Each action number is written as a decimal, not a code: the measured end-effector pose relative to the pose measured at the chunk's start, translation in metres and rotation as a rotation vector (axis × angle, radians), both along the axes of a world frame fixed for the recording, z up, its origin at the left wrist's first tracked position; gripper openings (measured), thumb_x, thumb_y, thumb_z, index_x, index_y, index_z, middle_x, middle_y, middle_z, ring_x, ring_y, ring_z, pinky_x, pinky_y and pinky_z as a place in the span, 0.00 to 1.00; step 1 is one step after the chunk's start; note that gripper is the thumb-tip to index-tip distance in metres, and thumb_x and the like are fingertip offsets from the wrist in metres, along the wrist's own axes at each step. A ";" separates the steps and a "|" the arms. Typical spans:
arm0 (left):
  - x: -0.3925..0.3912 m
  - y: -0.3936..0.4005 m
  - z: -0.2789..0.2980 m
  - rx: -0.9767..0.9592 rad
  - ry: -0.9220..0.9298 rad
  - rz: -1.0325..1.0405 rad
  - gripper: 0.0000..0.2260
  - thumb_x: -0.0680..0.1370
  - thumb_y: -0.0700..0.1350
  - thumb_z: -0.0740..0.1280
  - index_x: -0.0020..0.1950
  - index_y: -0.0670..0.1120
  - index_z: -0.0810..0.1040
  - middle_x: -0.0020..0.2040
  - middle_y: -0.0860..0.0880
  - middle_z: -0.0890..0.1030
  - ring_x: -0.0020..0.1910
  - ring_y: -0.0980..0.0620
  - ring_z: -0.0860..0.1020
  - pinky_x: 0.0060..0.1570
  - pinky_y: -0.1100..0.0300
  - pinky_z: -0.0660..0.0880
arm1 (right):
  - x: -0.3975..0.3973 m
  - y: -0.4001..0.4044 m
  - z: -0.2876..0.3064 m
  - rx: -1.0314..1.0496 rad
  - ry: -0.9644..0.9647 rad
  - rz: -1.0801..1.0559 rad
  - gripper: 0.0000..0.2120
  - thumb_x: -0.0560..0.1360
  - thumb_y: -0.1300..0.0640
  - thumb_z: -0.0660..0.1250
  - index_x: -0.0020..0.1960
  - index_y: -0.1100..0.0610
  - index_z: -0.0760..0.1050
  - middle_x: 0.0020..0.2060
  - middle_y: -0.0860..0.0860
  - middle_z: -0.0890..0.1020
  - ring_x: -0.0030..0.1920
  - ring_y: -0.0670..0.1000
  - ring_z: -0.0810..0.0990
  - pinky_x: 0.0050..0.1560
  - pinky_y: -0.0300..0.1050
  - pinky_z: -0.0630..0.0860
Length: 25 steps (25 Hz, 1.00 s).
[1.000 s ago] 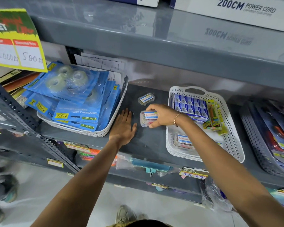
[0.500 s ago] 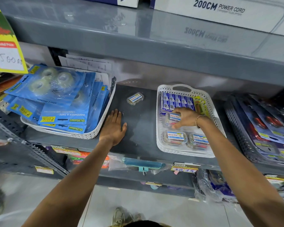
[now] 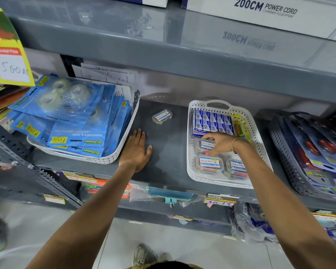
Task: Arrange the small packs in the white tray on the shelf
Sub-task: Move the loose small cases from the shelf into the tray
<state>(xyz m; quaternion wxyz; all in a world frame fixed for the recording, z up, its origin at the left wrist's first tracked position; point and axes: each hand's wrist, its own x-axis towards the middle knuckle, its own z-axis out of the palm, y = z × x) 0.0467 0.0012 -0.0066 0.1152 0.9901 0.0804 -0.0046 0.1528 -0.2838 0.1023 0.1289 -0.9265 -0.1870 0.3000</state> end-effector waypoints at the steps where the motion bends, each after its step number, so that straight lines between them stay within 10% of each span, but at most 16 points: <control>1: 0.000 0.000 0.001 -0.009 0.001 -0.001 0.29 0.82 0.56 0.46 0.78 0.42 0.45 0.80 0.45 0.45 0.78 0.49 0.43 0.76 0.56 0.40 | 0.002 -0.002 0.008 0.017 0.053 -0.012 0.32 0.68 0.57 0.75 0.69 0.52 0.67 0.66 0.51 0.74 0.65 0.52 0.72 0.64 0.43 0.68; 6: -0.003 0.001 0.002 -0.043 -0.023 -0.012 0.29 0.82 0.56 0.47 0.78 0.42 0.46 0.80 0.45 0.46 0.78 0.49 0.43 0.76 0.56 0.41 | 0.012 0.002 0.057 0.166 0.094 -0.045 0.29 0.72 0.58 0.72 0.70 0.53 0.67 0.67 0.53 0.74 0.66 0.52 0.73 0.67 0.44 0.67; 12: -0.003 -0.002 0.006 0.002 -0.024 0.002 0.29 0.82 0.55 0.47 0.78 0.41 0.46 0.80 0.44 0.47 0.78 0.48 0.44 0.75 0.56 0.40 | 0.035 0.089 0.027 0.431 -0.331 -0.055 0.13 0.73 0.65 0.67 0.57 0.62 0.78 0.54 0.59 0.83 0.51 0.53 0.80 0.56 0.42 0.76; 20: 0.002 -0.004 0.005 0.086 0.019 0.024 0.31 0.81 0.56 0.45 0.78 0.39 0.43 0.79 0.42 0.45 0.78 0.47 0.44 0.76 0.53 0.42 | 0.046 0.175 -0.036 -0.002 -0.488 0.176 0.35 0.70 0.66 0.67 0.74 0.54 0.60 0.76 0.50 0.59 0.73 0.58 0.64 0.69 0.56 0.68; 25: 0.003 -0.004 0.006 0.091 0.026 0.019 0.31 0.81 0.56 0.45 0.77 0.39 0.42 0.79 0.42 0.44 0.78 0.47 0.43 0.76 0.54 0.41 | 0.051 0.170 -0.036 -0.144 -0.518 0.180 0.29 0.71 0.64 0.67 0.71 0.54 0.66 0.69 0.54 0.69 0.69 0.59 0.68 0.64 0.56 0.71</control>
